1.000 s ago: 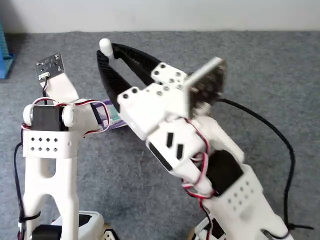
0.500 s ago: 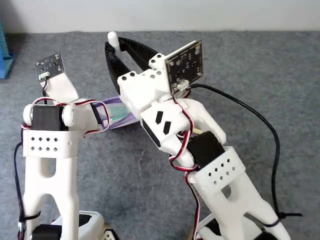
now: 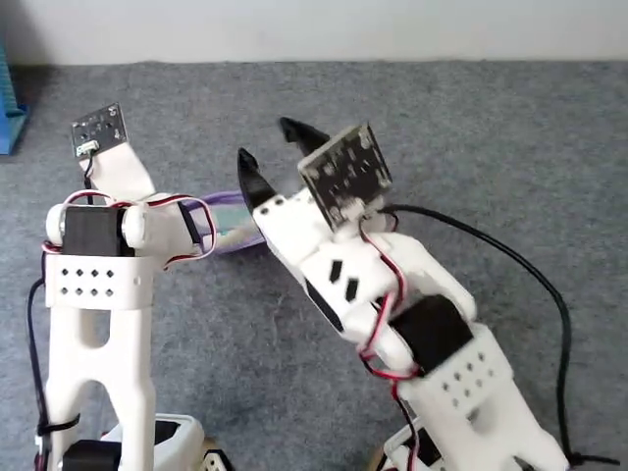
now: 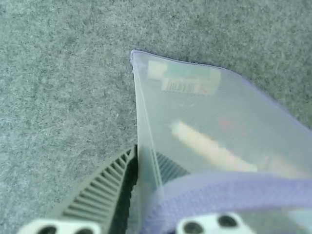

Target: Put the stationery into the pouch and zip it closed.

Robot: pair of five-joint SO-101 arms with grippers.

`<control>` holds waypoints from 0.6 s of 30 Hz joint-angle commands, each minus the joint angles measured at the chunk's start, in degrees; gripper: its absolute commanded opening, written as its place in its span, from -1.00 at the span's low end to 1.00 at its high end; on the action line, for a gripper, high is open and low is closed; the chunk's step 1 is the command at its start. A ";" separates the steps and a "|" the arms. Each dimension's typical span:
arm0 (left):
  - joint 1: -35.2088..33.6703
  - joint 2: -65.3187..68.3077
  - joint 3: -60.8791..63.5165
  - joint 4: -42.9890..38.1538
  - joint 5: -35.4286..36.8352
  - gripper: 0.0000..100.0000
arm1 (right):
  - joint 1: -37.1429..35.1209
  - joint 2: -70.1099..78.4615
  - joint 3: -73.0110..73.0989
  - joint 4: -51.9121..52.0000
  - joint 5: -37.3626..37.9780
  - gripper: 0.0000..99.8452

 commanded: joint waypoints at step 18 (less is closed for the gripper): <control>-0.53 1.49 -0.22 1.58 0.70 -0.98 | 28.18 1.98 -0.26 21.58 -10.02 -0.94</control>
